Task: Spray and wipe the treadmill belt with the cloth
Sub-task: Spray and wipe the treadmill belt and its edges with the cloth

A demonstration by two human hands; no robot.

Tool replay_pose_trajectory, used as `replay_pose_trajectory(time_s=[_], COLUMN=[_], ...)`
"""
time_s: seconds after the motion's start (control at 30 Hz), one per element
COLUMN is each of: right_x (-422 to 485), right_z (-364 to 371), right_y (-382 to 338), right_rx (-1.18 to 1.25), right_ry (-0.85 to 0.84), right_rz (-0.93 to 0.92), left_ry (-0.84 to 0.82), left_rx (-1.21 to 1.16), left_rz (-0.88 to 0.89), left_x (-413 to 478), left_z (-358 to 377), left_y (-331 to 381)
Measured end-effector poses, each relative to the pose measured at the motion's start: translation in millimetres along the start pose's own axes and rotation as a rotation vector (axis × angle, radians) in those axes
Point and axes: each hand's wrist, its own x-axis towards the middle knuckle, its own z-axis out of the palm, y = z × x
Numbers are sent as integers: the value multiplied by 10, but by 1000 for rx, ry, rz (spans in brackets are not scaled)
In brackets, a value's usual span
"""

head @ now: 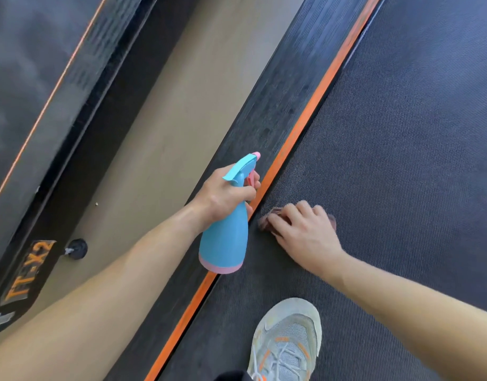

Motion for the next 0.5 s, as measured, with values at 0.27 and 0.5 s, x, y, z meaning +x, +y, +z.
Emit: replay_pose_trajectory(time_s=[0.27, 0.5], right_x=[853, 315], right_z=[-158, -64], right_y=[891, 266], right_rx=[-117, -43], right_ry=[104, 50], right_rz=[377, 213], left_ry=[-20, -7], left_rx=[57, 101], left_rz=[19, 40], left_x=[-57, -48], left_z=[113, 124], left_y=[38, 71])
